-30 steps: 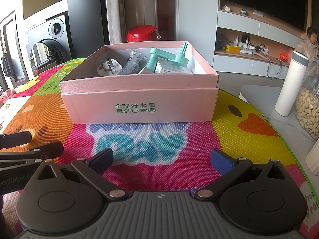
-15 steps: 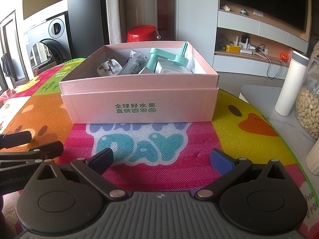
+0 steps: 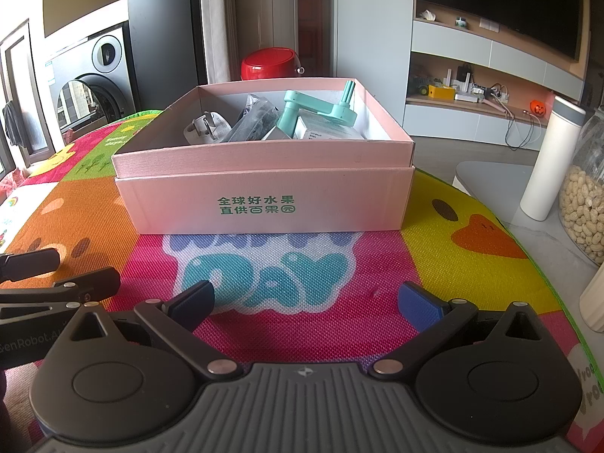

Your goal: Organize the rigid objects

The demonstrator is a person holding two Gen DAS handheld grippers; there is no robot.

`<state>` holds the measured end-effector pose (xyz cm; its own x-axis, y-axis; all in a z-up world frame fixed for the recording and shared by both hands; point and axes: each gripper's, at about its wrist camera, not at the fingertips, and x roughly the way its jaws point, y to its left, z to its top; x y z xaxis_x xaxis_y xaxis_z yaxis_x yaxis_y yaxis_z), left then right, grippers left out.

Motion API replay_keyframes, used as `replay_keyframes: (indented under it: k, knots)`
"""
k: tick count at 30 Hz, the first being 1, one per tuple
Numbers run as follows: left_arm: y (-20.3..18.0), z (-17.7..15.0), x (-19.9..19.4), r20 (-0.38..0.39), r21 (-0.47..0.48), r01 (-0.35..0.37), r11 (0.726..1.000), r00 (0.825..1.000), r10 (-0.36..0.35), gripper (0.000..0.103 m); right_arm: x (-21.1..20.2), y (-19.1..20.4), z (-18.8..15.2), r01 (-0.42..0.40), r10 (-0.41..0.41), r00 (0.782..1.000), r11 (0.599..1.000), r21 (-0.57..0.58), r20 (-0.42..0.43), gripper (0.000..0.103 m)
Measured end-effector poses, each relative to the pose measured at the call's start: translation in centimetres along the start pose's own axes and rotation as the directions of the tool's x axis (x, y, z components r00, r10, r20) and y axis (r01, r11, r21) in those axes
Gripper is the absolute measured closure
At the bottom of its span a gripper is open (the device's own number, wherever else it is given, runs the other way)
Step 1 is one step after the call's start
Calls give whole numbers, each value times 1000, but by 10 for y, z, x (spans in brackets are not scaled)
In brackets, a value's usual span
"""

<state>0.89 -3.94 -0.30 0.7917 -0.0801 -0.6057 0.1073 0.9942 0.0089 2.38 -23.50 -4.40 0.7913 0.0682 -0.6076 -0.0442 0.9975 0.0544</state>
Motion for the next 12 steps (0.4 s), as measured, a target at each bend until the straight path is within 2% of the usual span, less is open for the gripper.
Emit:
replay_keyframes:
  k: [12]
  knots:
    - [0, 0, 0, -1, -1, -2, 1000, 1000, 2, 25, 0, 0, 0, 0, 0, 1000, 1000, 0, 0, 0]
